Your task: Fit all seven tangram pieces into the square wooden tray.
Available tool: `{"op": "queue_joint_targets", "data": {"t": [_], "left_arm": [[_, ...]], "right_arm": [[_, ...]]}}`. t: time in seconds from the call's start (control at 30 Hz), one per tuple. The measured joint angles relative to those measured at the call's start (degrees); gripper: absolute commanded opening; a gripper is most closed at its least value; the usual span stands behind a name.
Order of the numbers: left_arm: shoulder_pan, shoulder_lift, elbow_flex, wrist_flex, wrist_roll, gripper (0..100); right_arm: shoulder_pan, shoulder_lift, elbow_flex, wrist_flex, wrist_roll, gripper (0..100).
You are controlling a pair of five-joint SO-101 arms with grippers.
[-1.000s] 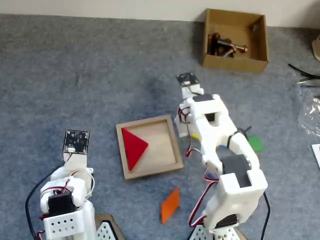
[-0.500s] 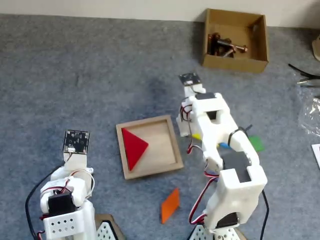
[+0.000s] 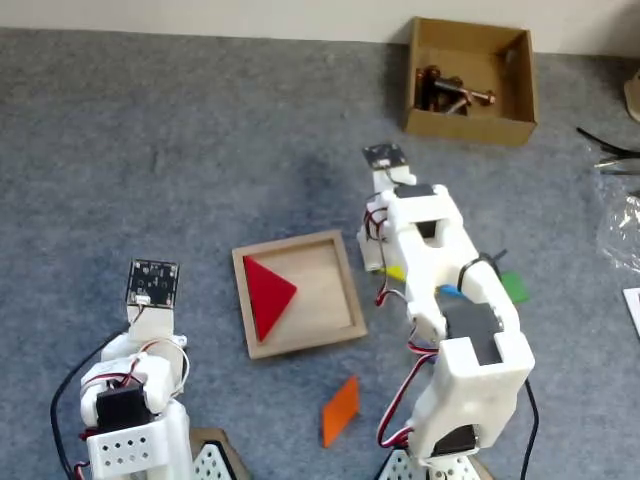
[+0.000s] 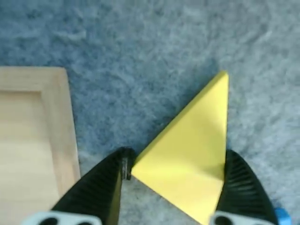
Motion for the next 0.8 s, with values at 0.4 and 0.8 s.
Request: {"op": "queue_joint_targets", "data": {"t": [0.4,0.8], "left_arm": [[0.0,0.0,0.0,0.0,0.0,1],[0.0,0.0,0.0,0.0,0.0,1]], "right_arm": [[0.18,0.0,-0.44,0.0,0.0,10.4],[0.79,-0.09,-0.53,-0.26,-0.09,10.4]]}}
